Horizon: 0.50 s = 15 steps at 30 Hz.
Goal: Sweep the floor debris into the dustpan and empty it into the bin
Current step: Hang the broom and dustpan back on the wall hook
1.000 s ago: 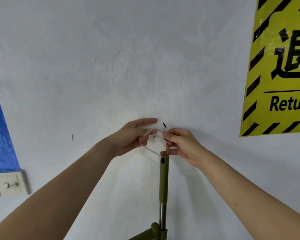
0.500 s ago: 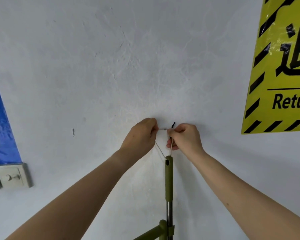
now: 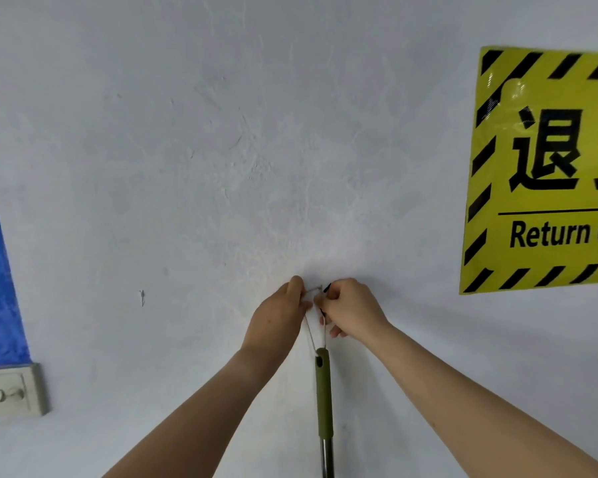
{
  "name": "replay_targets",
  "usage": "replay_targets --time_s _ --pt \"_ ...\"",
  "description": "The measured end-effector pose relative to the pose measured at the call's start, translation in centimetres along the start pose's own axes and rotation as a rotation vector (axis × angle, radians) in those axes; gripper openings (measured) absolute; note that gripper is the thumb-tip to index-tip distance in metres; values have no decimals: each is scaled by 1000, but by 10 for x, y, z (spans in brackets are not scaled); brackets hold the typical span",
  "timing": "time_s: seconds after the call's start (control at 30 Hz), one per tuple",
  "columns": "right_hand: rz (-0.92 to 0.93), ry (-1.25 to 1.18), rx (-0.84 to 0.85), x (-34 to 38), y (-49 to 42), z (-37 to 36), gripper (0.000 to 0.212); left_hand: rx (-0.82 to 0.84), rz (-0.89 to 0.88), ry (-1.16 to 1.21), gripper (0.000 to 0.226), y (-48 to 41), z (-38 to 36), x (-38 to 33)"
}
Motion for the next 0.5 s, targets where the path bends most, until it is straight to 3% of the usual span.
replay_targets --time_s 0.23,0.4,0.5 --pt "-27 130 -8 13 24 14 43 -33 89 -53 29 7 27 -15" --pt "19 31 39 34 62 32 38 -56 136 -58 34 15 70 -45" --pt "62 -105 80 54 100 50 32 -86 165 73 31 25 99 -78"
Point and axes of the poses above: each hand's wrist, its own y-axis away from the middle knuckle, its own z-axis out of the back of the hand, x = y × z, the point moved 4 cm from there along -y, towards the middle knuckle, and after that the axes turned 5 degrees about -z, right-handed, at the moved point
